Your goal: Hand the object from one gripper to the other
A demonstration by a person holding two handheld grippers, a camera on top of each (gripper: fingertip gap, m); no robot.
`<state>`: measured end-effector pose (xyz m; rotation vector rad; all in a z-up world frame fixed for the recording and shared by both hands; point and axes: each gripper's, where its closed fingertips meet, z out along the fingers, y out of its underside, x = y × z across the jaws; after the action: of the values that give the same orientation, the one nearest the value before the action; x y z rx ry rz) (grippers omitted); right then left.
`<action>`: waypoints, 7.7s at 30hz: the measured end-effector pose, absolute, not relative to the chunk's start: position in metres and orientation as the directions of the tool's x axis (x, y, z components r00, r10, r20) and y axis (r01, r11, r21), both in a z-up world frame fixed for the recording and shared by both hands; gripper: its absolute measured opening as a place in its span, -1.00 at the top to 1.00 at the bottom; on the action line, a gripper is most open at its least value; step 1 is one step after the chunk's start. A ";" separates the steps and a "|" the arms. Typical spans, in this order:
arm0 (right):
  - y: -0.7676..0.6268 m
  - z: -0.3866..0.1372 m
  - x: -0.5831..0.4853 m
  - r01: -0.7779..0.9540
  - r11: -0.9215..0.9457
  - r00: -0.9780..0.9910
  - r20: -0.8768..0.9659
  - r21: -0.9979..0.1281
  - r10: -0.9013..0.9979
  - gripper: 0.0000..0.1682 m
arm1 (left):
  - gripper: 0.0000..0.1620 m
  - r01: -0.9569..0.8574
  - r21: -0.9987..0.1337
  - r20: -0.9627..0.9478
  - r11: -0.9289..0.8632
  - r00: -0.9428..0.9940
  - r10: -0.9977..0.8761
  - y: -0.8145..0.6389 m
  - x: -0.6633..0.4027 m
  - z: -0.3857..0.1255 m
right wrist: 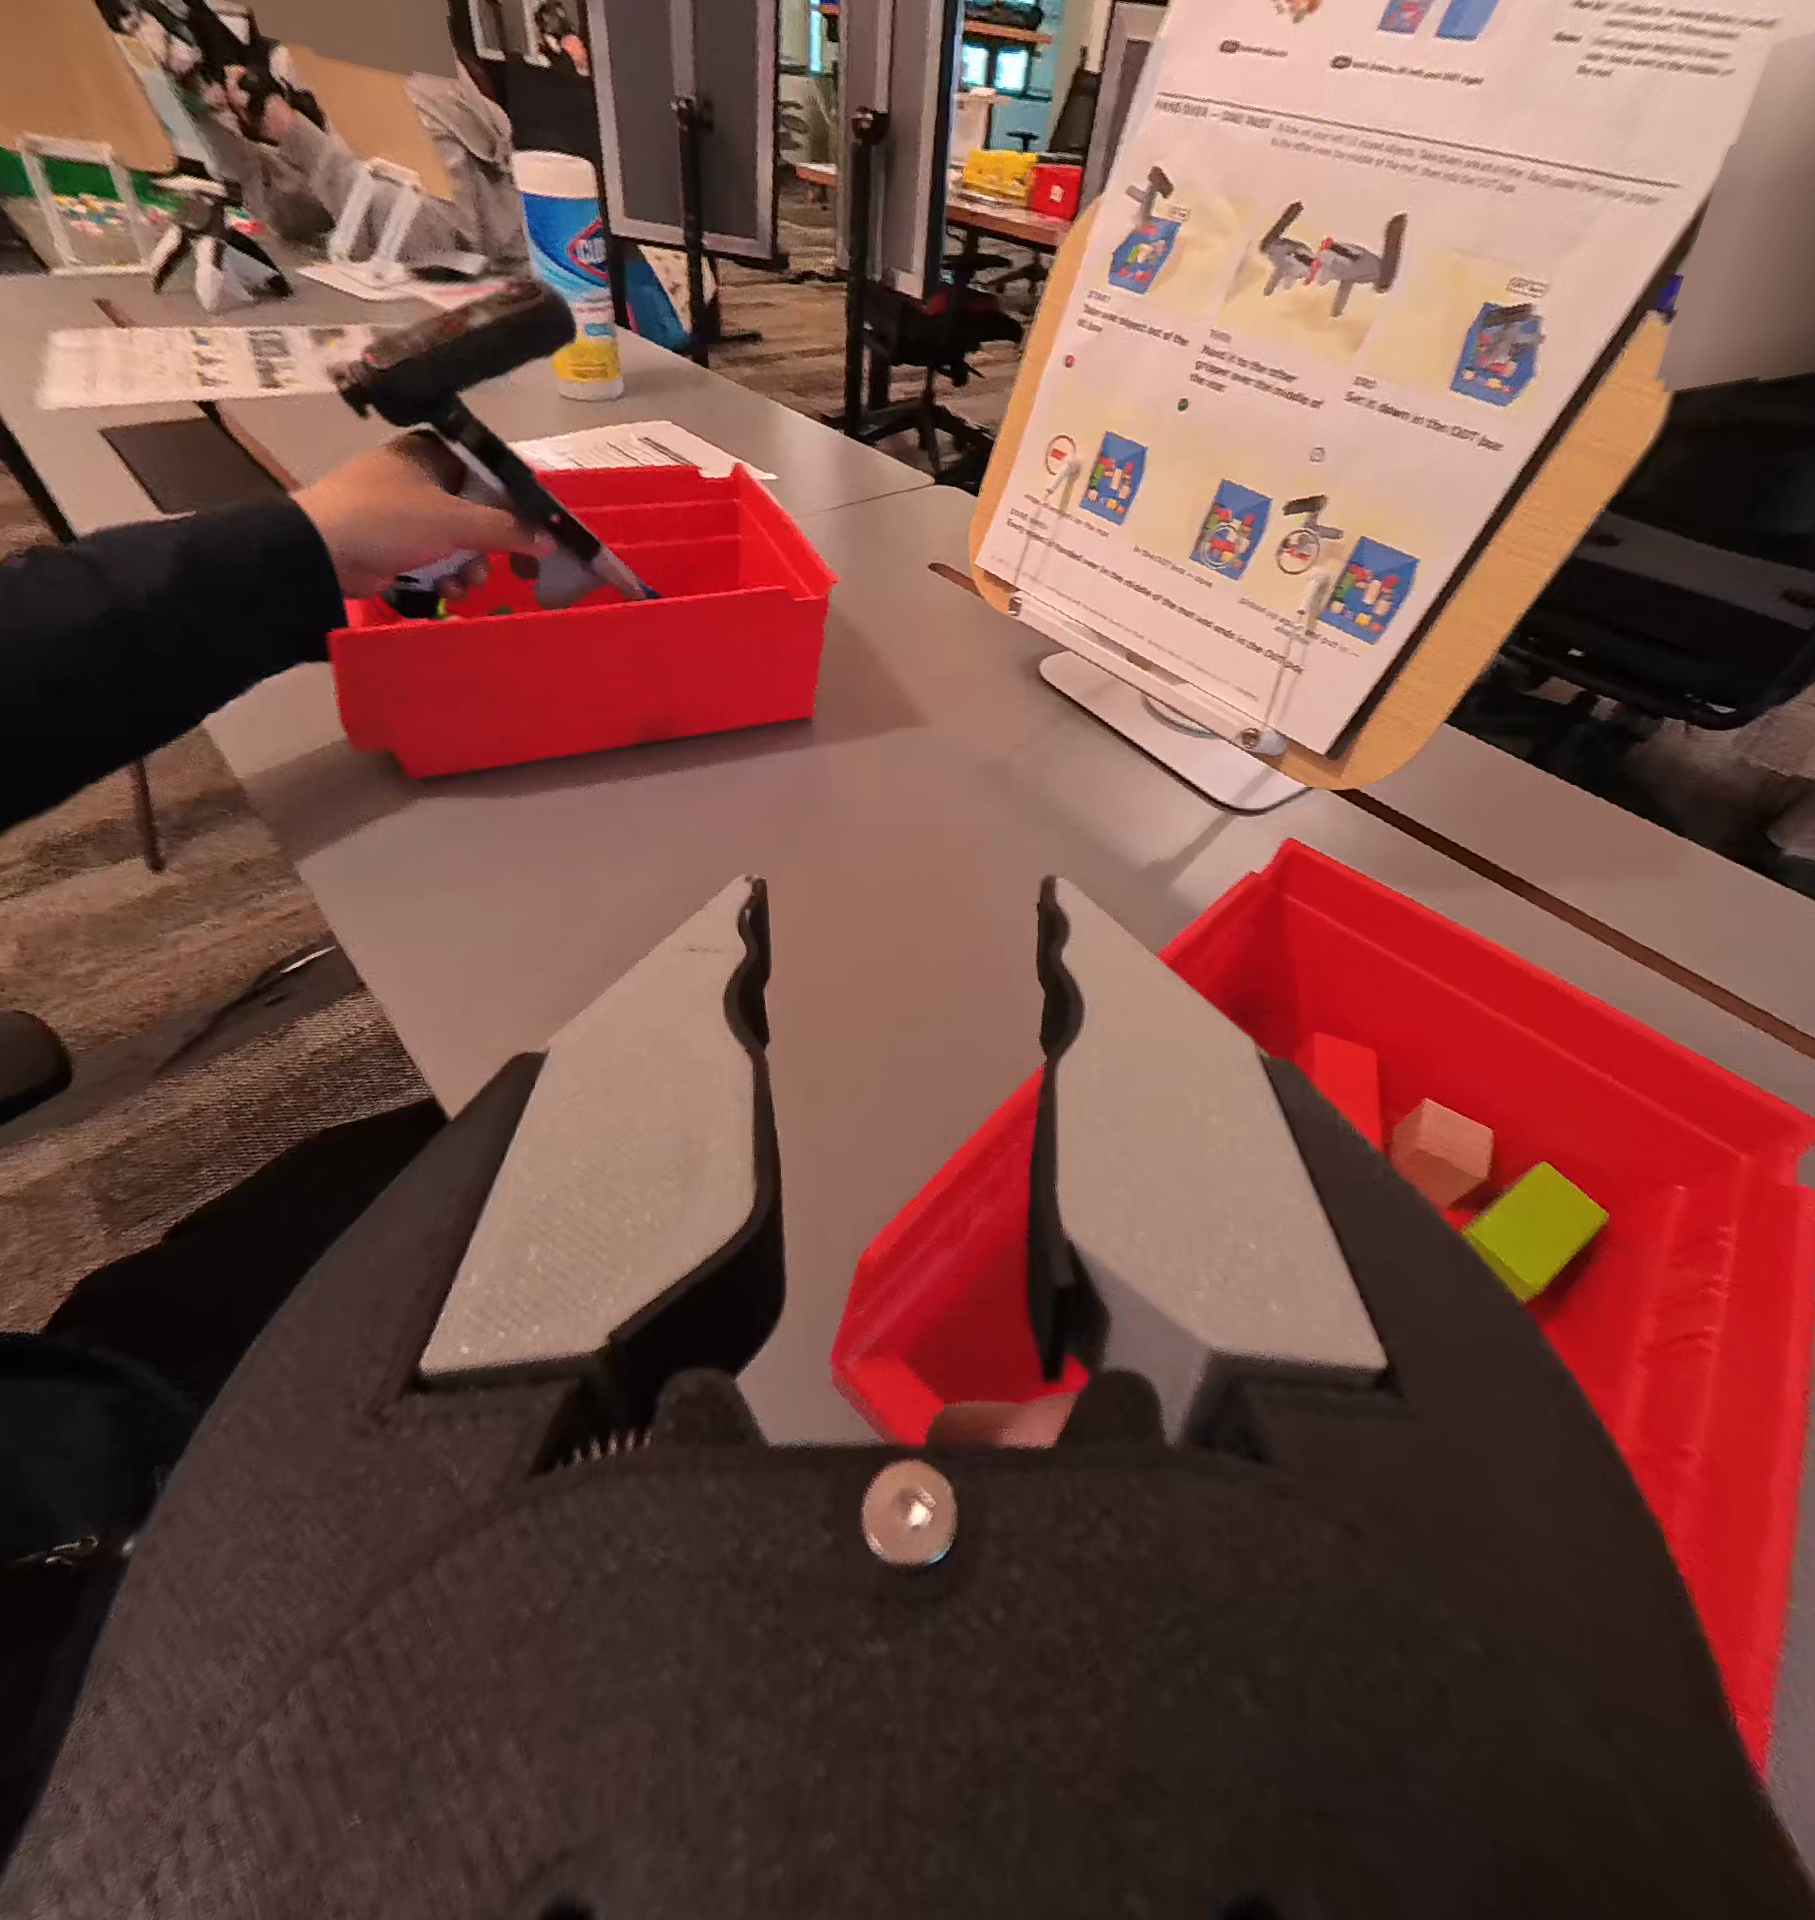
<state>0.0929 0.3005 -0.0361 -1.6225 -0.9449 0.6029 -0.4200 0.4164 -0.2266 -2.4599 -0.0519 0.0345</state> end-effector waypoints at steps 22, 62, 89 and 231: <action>0.298 -0.038 0.088 0.259 -0.076 0.509 0.069 -0.963 0.858 0.43 | 0.60 -0.147 -0.777 -0.126 -0.611 0.989 -0.077 0.417 -0.396 -0.181; 0.153 -0.005 -0.024 -0.024 -0.070 -0.155 -0.065 -0.997 0.986 0.65 | 0.61 0.153 -0.988 0.052 -0.028 0.158 -0.986 0.154 -0.008 -0.014; 0.153 -0.015 -0.028 0.037 -0.093 -0.149 -0.098 -0.995 0.984 0.59 | 0.61 0.036 -0.999 0.011 -0.003 0.223 -0.975 0.156 -0.003 -0.029; 0.257 -0.076 -0.035 0.290 0.193 0.250 0.269 -0.937 0.930 0.23 | 0.78 0.116 -0.827 0.526 -0.551 0.506 -0.684 0.289 -0.183 -0.057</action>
<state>-0.0347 0.2566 -0.0756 -1.3370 -1.2757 0.6842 -0.1833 0.2893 -0.0570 -1.8698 0.4707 -1.1448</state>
